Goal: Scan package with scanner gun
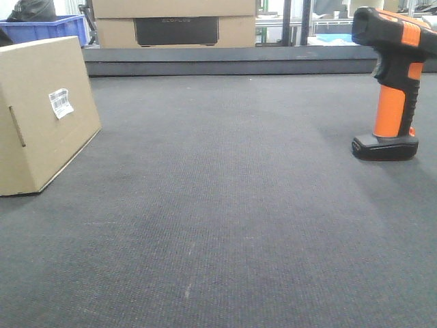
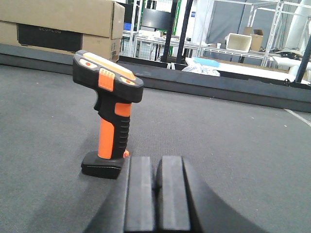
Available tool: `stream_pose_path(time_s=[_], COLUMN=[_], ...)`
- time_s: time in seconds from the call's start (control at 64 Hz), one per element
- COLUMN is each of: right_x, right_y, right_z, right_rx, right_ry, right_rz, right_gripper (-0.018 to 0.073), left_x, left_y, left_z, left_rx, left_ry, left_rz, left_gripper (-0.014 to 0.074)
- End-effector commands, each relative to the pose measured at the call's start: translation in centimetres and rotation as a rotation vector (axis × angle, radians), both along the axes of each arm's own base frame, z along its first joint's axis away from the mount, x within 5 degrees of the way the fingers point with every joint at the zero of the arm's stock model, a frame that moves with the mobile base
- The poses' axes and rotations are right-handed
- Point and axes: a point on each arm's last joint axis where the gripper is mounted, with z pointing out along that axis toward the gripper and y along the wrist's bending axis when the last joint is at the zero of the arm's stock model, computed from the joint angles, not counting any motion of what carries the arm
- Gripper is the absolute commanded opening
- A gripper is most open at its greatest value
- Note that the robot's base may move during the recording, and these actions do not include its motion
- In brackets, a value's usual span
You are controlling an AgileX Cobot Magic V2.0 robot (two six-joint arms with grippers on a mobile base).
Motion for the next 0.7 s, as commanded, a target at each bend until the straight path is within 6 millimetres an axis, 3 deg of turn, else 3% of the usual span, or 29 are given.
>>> stream_pose_path(time_s=[0.0,0.688], right_x=[-0.03,-0.03], right_y=[-0.04,-0.04], right_z=[0.21,0.21], right_rx=[-0.005,-0.005], right_ry=[-0.024,-0.024], right_rz=[-0.006,-0.006], right_gripper=[-0.0167,-0.0167], left_x=[-0.06,-0.11], left_y=[-0.06,-0.09], left_z=[0.22,0.80], left_rx=[0.002,0.002], left_ry=[-0.023,-0.087], left_rz=[-0.009,-0.012], left_gripper=[-0.0111,-0.0111])
